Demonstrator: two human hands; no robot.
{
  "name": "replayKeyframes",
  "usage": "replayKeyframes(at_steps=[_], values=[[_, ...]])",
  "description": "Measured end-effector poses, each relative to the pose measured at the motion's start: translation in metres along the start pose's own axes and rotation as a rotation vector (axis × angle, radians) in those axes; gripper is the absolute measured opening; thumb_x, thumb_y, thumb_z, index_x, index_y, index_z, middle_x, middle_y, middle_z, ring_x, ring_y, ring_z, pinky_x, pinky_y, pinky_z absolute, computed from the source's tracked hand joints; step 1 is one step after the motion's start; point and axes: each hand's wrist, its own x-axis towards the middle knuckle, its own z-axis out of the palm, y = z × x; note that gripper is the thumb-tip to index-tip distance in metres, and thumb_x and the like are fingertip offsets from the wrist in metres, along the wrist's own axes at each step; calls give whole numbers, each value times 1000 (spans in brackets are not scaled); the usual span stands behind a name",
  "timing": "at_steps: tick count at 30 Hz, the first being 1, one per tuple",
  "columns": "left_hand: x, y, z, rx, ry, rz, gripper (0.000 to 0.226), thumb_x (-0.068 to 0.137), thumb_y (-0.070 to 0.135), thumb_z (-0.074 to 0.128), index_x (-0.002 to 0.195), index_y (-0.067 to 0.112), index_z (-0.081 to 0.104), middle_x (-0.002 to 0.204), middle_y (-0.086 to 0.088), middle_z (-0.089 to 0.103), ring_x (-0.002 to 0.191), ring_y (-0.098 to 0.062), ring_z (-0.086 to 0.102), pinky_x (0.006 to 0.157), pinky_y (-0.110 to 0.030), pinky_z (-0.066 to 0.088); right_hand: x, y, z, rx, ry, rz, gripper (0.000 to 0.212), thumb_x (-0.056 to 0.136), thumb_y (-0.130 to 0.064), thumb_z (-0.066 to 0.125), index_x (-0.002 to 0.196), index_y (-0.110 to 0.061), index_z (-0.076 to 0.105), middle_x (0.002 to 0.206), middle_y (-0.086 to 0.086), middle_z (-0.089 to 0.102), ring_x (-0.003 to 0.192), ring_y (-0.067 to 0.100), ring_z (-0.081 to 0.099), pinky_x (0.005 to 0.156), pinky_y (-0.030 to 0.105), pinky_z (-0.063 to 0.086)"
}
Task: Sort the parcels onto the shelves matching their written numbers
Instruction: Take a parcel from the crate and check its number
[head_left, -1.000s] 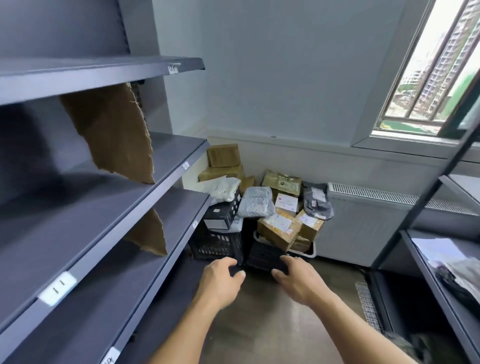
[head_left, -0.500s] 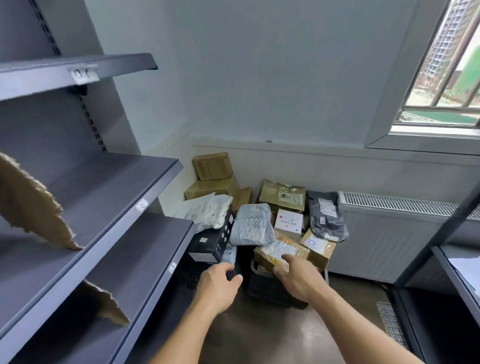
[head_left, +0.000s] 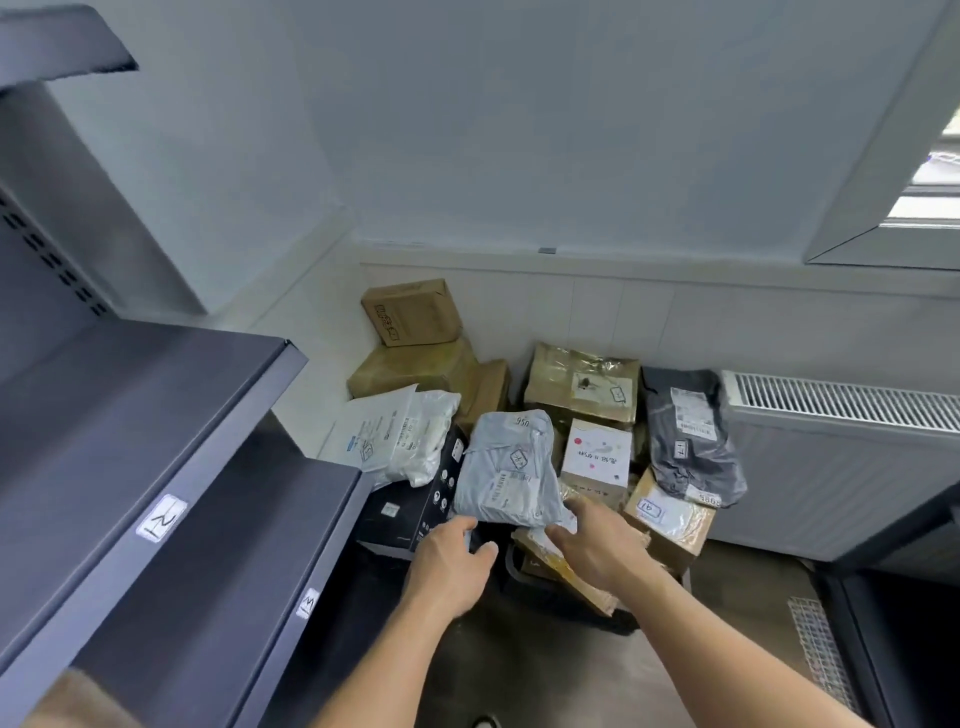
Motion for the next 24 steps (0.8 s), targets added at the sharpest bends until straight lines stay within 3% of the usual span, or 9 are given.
replayKeyframes(at_steps=[5, 11, 14, 16, 18, 20, 24], values=[[64, -8, 8, 3, -73, -27, 50, 95, 41, 58, 141, 22, 52, 139, 0, 57, 125, -19, 54, 103, -29, 44, 48, -2, 6, 63, -31, 96, 54, 101, -38, 51, 148, -13, 42, 147, 7, 52, 133, 26, 49, 105, 34, 40], [149, -19, 15, 0, -153, -106, 43, 98, 34, 55, 134, 11, 52, 134, -7, 56, 119, -23, 56, 94, -30, 44, 123, -7, 21, 124, -43, 221, 52, 99, -38, 51, 146, -17, 41, 134, 9, 60, 118, 27, 58, 98, 40, 48], [186, -26, 26, 1, -164, -144, 46, 97, 33, 55, 136, 9, 49, 135, -9, 53, 123, -26, 53, 99, -30, 41, 152, -6, 33, 180, -35, 251, 52, 99, -38, 53, 145, -17, 43, 137, 8, 58, 121, 27, 55, 97, 37, 46], [209, -33, 37, -1, -155, -157, 45, 93, 36, 57, 131, 13, 53, 128, -8, 58, 115, -27, 57, 103, -38, 46, 168, -4, 42, 168, -41, 262, 51, 100, -37, 53, 144, -13, 43, 133, 10, 59, 120, 29, 55, 97, 37, 44], [230, -42, 51, -5, -149, -174, 41, 89, 36, 58, 123, 14, 55, 119, -7, 62, 106, -26, 61, 95, -44, 52, 183, -1, 51, 131, -54, 261, 43, 100, -36, 52, 135, -12, 46, 123, 10, 61, 114, 30, 56, 98, 40, 42], [245, -44, 59, -3, -141, -194, 39, 89, 31, 59, 122, 12, 55, 117, -8, 61, 104, -27, 61, 93, -45, 53, 194, 3, 60, 118, -75, 257, 25, 100, -36, 50, 113, -14, 49, 106, 5, 60, 108, 29, 52, 95, 39, 35], [259, -44, 67, -27, -189, -234, 46, 92, 28, 59, 134, 13, 47, 124, -9, 59, 110, -29, 60, 96, -45, 50, 211, 12, 73, 135, -81, 286, 18, 98, -33, 48, 90, -19, 41, 86, -3, 51, 107, 29, 45, 88, 40, 34]])
